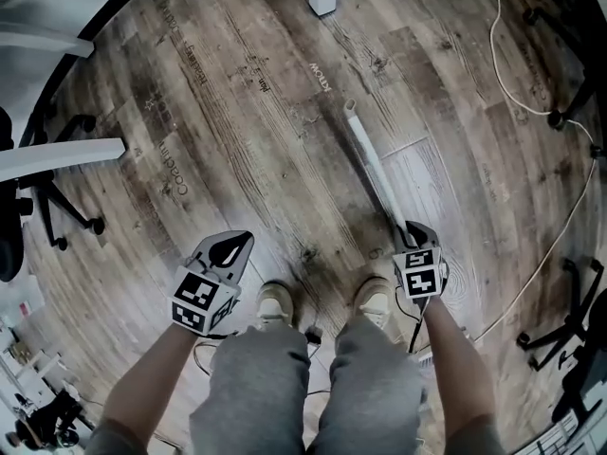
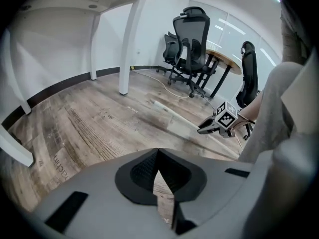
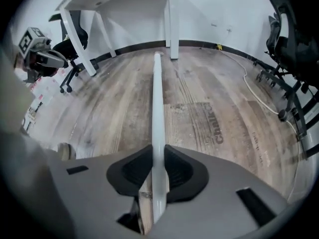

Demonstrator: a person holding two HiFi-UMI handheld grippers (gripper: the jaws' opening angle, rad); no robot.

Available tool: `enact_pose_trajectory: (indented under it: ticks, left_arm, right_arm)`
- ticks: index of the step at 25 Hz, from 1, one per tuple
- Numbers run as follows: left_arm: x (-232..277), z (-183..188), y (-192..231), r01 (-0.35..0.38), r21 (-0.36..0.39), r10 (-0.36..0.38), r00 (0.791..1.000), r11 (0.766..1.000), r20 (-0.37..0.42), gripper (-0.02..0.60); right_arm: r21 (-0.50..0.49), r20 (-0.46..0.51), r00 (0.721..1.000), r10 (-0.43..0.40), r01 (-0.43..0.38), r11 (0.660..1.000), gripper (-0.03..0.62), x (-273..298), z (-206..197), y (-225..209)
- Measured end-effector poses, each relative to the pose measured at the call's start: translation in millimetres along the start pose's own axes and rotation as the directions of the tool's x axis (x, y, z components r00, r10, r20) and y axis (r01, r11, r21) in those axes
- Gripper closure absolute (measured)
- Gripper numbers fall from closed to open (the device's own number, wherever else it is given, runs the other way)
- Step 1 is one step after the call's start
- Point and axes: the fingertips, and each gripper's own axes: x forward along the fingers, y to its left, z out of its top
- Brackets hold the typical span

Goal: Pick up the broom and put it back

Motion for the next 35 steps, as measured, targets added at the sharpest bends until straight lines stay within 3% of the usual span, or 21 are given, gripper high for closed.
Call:
enact_pose_trajectory:
  ticks: [8,12,20,27,30,35]
  left_arm:
    - [-91,53,-27,-0.034,-0.044,0.035,0.999,0.998,0.011,0.566]
    - [-146,98,-57,-0.032,-0.029,0.034,0.997,0.999,0.070,0.566]
    - [-254,161,-80,-0.035,-0.096,0.048,0.991,0.995,0.129,0.566]
    - [-331,223,-82,-0.082,-0.154,0.116,0.966,0.985,0.230,0.566]
    - [-363,252,-86,-0.109,-0.194,0.162,0.946,0.975,0.281,0.566]
    - [-424,304,-84,-0.149,-0.238,0.231,0.903,0.960,0.363,0.566]
  right_arm:
    - [0.014,0.143,0.989,-0.029,0.027,1.000,0.502,-135,53,0]
    - [0.008,0.214,0.975,-0.056,0.055,0.998,0.503,-205,71,-4]
    - [-0.004,0.330,0.941,-0.074,0.080,0.997,0.505,-334,136,11]
    - [-0.096,0.472,0.882,-0.007,0.060,0.994,0.505,-436,237,44]
    - [-0.157,0.530,0.848,0.016,0.080,0.984,0.503,-485,282,61]
    - [-0.165,0.629,0.777,0.022,0.106,0.981,0.500,-572,361,75]
